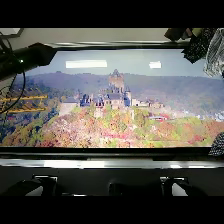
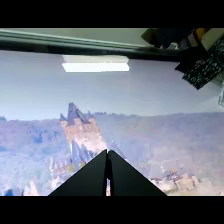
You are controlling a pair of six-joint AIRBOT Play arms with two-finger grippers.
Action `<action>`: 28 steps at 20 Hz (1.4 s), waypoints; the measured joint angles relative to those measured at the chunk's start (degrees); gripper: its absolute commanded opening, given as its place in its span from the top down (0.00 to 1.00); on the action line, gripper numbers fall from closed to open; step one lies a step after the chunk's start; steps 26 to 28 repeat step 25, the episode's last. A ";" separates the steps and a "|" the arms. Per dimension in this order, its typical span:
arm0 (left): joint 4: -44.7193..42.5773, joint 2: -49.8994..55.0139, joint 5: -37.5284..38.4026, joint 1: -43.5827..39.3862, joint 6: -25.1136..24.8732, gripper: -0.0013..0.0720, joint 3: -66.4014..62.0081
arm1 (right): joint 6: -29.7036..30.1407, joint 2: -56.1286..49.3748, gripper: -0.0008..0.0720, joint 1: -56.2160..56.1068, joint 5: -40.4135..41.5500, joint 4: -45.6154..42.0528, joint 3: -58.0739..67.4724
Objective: Fold the clothes and pants, and hang the long-sleeved shirts on hangers.
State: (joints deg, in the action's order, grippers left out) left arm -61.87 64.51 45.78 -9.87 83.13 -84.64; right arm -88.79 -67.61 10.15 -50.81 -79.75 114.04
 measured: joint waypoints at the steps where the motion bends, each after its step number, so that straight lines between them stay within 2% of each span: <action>1: -2.75 -0.11 2.89 0.09 0.02 0.96 0.07 | 2.36 -2.21 0.96 -5.49 -3.58 -1.77 -0.55; 5: -12.63 -1.99 10.88 0.42 0.50 0.96 4.76 | 7.76 -6.03 0.96 -18.88 -12.94 -6.08 -10.14; 9: -17.86 -5.55 10.88 2.45 0.87 0.95 14.29 | 9.20 -3.72 0.95 -22.58 -13.84 -6.73 -26.27; 12: -19.54 -6.58 10.14 3.50 0.90 0.95 17.88 | 8.96 -2.78 0.95 -23.41 -15.32 -6.60 -33.38; 28: -21.05 -6.95 9.18 4.11 0.90 0.95 20.09 | 6.80 -2.36 0.95 -23.85 -16.55 -6.43 -37.53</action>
